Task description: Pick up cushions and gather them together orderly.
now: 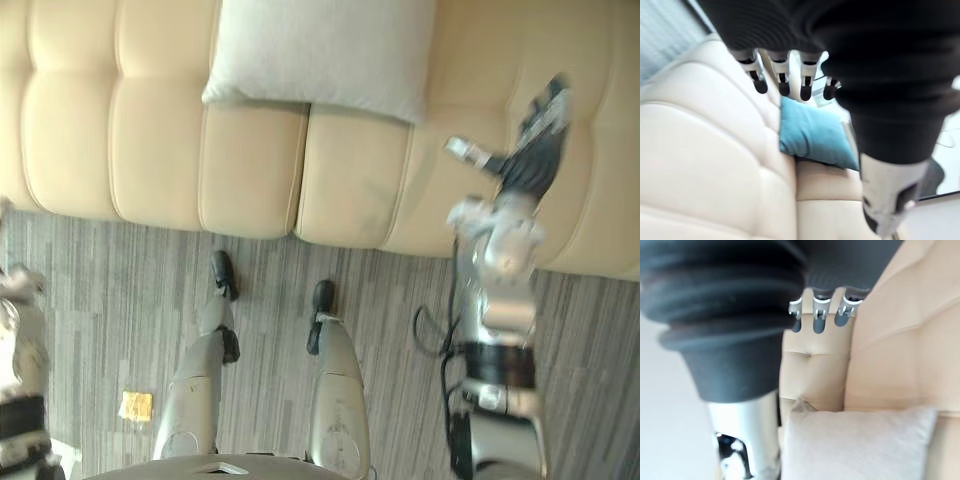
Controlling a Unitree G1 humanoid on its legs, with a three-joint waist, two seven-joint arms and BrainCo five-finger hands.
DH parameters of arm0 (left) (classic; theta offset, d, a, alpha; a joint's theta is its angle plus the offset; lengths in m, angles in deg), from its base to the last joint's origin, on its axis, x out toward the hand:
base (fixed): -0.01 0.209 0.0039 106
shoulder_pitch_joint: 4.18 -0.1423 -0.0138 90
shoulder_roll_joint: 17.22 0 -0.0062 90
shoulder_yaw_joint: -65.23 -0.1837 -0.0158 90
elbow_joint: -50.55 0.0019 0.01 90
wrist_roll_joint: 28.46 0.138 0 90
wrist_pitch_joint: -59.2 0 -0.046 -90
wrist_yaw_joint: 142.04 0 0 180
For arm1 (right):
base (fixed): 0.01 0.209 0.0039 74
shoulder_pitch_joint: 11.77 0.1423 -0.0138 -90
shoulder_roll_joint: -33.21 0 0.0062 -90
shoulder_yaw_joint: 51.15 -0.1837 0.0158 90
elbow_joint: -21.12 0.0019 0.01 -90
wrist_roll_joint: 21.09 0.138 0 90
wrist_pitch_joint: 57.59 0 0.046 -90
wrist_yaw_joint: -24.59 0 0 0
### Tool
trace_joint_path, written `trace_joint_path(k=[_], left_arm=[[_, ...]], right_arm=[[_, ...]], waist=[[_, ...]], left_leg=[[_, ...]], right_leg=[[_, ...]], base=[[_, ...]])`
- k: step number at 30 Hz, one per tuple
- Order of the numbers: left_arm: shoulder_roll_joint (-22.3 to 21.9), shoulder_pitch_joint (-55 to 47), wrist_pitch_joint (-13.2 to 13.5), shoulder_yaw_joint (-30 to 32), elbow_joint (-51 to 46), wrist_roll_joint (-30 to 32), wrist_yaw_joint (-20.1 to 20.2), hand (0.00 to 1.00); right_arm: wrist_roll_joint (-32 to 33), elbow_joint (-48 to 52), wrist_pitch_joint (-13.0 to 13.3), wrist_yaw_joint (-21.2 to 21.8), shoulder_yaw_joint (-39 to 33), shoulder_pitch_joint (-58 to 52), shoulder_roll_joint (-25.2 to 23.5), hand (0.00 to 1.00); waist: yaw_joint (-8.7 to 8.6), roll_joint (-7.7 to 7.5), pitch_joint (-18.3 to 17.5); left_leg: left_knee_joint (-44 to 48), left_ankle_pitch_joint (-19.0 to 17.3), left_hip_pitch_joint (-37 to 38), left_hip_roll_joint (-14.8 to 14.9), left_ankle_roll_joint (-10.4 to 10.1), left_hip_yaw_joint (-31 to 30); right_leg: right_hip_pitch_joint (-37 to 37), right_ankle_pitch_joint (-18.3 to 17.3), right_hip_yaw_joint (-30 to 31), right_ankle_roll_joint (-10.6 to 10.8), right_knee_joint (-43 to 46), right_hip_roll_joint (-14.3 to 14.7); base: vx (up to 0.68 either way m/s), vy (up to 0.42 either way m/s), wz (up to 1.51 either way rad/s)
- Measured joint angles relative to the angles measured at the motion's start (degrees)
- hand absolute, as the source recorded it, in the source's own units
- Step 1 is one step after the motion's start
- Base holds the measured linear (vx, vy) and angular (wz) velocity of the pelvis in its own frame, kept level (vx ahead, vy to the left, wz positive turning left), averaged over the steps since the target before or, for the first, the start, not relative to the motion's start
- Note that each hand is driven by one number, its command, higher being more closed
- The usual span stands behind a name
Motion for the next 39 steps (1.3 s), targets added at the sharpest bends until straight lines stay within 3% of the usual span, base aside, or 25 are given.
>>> trace_joint_path(k=[3, 7, 10, 16, 20, 29, 34, 36, 37, 38, 39], left_arm=[[-6.8, -8.5, -0.6, -5.8, 6.3, -2.2, 5.9, 0.0], [-9.9, -9.5, -1.6, -10.5, 18.8, -1.2, 8.7, 0.0], [-12.1, -9.1, -3.4, -11.4, 30.2, 4.6, 9.6, 0.0], [-12.1, -8.0, -5.9, -11.3, 44.6, 15.2, 9.6, 0.0], [-11.8, -7.7, -6.6, -11.3, 49.4, 19.5, 9.2, 0.0], [-11.5, -7.8, -7.9, -11.1, 54.1, 21.7, 8.3, 0.0], [-11.0, -7.2, -7.9, -9.5, 54.3, 21.7, 8.1, 0.0], [-10.6, -6.8, -7.9, -8.9, 54.3, 21.7, 8.0, 0.0], [-10.6, -6.4, -7.9, -8.1, 54.2, 21.7, 7.5, 0.0], [-10.8, -6.6, -7.9, -7.7, 54.1, 21.7, 7.2, 0.0], [-11.2, -6.3, -7.9, -7.2, 53.8, 21.7, 7.0, 0.0]], right_arm=[[-4.5, -1.8, 0.1, 4.6, 2.7, -11.9, -9.3, 0.0], [-8.9, -14.9, -0.1, 7.0, 4.7, -17.4, -18.2, 0.0], [-10.9, -26.9, -0.8, 8.5, 5.1, -18.7, -22.4, 0.0], [-17.5, -45.5, -2.5, 9.2, 4.2, -18.6, -22.9, 0.0], [-19.7, -52.5, -3.8, 10.1, 2.1, -18.7, -23.3, 0.0], [-19.6, -57.0, -5.0, 10.1, -0.9, -18.5, -23.7, 0.0], [-19.5, -56.8, -5.0, 10.0, -2.0, -16.1, -24.8, 0.0], [-19.3, -56.3, -5.0, 9.9, -2.0, -15.8, -25.8, 0.0], [-19.1, -56.2, -5.0, 9.9, -1.4, -15.6, -26.2, 0.0], [-19.0, -55.9, -5.0, 9.8, 0.2, -15.0, -25.9, 0.0], [-18.9, -55.6, -5.0, 9.8, 0.3, -14.3, -25.7, 0.0]], waist=[[0.22, -0.22, -4.1], [0.59, -0.42, -7.9], [0.47, -0.5, -10.7], [-0.16, -1.05, -12.5], [-0.32, -1.51, -13.9], [-0.45, -2.57, -14.9], [0.01, -4.34, -13.8], [0.0, -5.29, -13.2], [0.14, -5.92, -12.9], [0.84, -5.27, -13.4], [0.48, -4.07, -12.8]], left_leg=[[0.0, -1.4, 5.2, 0.0, 0.1, 1.0], [0.0, -3.8, 12.8, 0.6, -0.3, 2.5], [0.0, -5.0, 17.4, 1.7, -0.2, 4.1], [-0.4, -6.9, 23.8, 1.6, -0.5, 5.9], [-0.4, -7.6, 26.4, 1.3, -0.5, 5.9], [-0.4, -9.0, 31.4, -0.6, 0.3, 6.0], [-0.4, -9.6, 32.7, -1.0, 0.8, 9.7], [0.0, -10.6, 32.7, -1.4, 2.0, 10.0], [0.0, -12.1, 32.4, -2.1, 2.4, 8.6], [0.0, -12.4, 31.2, -1.9, 3.4, 7.7], [-0.3, -9.7, 30.4, -0.1, 6.0, 9.0]], right_leg=[[5.6, -0.2, 0.3, 0.2, -2.1, 0.3], [14.0, 0.8, 1.5, 0.8, -6.9, 1.4], [20.7, 4.0, 3.0, 0.9, -14.4, 3.2], [29.3, 7.4, 5.3, 1.3, -22.6, 4.0], [33.2, 8.2, 5.4, 1.3, -25.3, 3.9], [37.9, 7.9, 6.9, 1.7, -25.9, 2.4], [37.0, 9.2, 10.6, 1.8, -25.9, 2.0], [36.0, 10.3, 10.6, 0.8, -25.1, 1.9], [34.8, 11.9, 10.6, -2.0, -25.2, 2.1], [34.9, 12.6, 9.5, -7.8, -27.4, 2.6], [32.1, 8.4, 5.6, -7.0, -19.1, 1.6]], base=[[0.08, -0.117, -0.11], [0.06, -0.08, -0.25], [0.05, -0.03, -0.41], [0.03, 0.0, -0.21], [0.04, 0.014, 0.0], [0.01, 0.018, -0.04], [-0.02, 0.029, -0.35], [-0.04, 0.033, -0.35], [-0.03, 0.05, -0.56], [-0.04, 0.037, -0.66], [-0.07, 0.019, -0.22]])
